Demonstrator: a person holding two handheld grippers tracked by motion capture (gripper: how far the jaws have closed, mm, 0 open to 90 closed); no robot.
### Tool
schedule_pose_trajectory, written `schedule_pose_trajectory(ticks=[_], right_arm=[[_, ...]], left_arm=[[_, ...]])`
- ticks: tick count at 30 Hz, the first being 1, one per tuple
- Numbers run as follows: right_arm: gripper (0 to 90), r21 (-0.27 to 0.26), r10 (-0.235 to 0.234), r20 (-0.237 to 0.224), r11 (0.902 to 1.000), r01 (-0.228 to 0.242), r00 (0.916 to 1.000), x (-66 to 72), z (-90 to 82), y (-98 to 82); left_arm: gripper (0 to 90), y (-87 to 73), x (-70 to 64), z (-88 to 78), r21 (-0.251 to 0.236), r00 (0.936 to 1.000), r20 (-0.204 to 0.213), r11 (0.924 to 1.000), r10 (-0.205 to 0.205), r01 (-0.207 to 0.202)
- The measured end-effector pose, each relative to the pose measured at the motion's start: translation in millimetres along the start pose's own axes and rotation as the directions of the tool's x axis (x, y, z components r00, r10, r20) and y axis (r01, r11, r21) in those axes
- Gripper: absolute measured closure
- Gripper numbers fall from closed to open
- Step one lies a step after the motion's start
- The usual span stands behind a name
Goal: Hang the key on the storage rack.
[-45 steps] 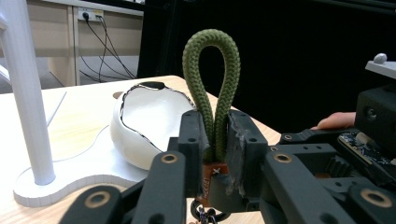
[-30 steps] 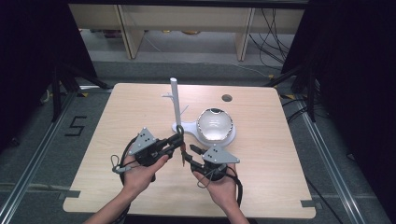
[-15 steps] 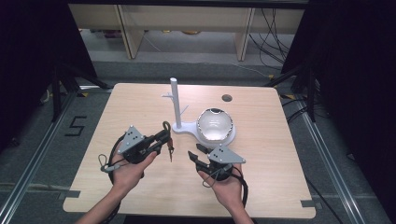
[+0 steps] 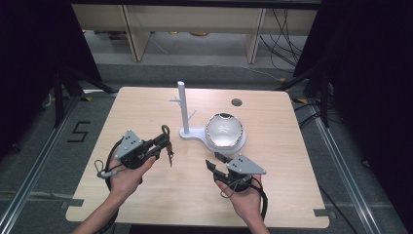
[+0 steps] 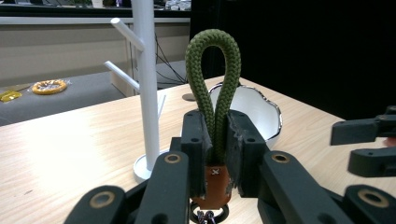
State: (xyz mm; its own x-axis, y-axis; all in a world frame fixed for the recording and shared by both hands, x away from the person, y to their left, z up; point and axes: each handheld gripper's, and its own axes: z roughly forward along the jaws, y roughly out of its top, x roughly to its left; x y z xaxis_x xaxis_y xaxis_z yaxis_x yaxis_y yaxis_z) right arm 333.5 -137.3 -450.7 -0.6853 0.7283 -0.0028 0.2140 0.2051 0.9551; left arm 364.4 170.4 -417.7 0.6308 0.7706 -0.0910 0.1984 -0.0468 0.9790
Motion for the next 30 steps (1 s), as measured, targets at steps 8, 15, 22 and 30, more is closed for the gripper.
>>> schedule_pose_trajectory(ticks=[8,15,22,30], right_arm=[[57.6,0.011,0.026,0.024,0.9996,-0.026,0.9994,-7.1,-11.9,-6.2],[56.9,0.006,0.039,0.055,0.9992,-0.039,0.9977,-12.5,-20.8,-13.9],[55.9,0.007,0.048,0.076,0.9988,-0.049,0.9959,-18.8,-28.6,-20.0],[54.9,0.005,0.059,0.096,0.9982,-0.059,0.9936,-25.0,-36.3,-25.1]], left_arm=[[77.4,-0.3,9.7,0.3,0.006,0.9997,-0.023,1.0000,0.006,-0.006],[77.4,-0.1,16.2,2.4,-0.005,0.9992,-0.037,0.9999,0.014,-0.014],[77.4,0.8,22.2,4.5,-0.016,0.9987,-0.049,0.9997,0.017,-0.017],[77.4,4.8,27.9,6.7,-0.004,0.9971,-0.073,0.9997,0.023,-0.023]])
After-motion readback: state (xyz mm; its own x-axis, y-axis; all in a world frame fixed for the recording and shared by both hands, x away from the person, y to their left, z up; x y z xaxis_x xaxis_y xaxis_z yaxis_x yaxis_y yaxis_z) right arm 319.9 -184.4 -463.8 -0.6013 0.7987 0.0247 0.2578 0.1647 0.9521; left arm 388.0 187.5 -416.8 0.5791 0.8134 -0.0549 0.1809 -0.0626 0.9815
